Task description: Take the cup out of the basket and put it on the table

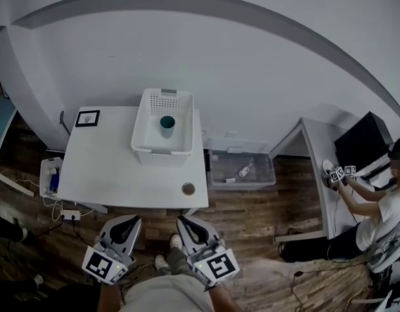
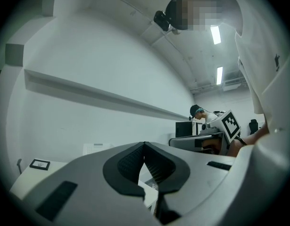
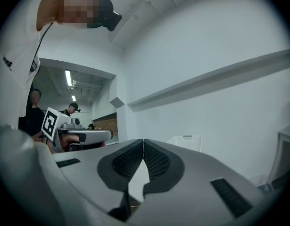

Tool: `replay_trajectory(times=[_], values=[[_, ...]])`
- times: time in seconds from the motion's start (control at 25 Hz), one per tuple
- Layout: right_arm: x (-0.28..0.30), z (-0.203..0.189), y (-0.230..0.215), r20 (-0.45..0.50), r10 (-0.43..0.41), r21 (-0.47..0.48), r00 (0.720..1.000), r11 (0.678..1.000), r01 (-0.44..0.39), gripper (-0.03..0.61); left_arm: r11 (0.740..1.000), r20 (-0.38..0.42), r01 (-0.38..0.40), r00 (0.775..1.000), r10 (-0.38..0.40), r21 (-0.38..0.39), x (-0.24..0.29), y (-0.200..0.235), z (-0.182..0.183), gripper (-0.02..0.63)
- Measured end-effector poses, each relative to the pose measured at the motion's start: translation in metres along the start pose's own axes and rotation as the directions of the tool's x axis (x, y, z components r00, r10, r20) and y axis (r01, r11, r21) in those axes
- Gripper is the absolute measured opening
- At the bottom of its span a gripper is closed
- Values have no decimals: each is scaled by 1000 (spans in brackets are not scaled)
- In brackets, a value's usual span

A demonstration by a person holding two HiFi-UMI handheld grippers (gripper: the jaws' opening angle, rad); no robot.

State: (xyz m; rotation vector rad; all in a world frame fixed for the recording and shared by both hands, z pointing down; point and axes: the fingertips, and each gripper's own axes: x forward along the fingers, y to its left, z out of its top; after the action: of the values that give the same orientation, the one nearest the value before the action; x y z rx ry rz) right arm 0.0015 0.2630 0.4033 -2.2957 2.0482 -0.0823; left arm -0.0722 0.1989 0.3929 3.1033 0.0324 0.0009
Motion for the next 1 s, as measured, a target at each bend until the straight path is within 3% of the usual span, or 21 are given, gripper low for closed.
replay_trajectory(times=[0.44,1.0], values=[[44,6,-72,-7,47,27,999,999,-47,10,999,-21,-44,999,44,3,72,37,3,2],[106,10,-117,9,88,35,996,995,-89,11,998,-33,-64,997,65,21,125,84,7,2]])
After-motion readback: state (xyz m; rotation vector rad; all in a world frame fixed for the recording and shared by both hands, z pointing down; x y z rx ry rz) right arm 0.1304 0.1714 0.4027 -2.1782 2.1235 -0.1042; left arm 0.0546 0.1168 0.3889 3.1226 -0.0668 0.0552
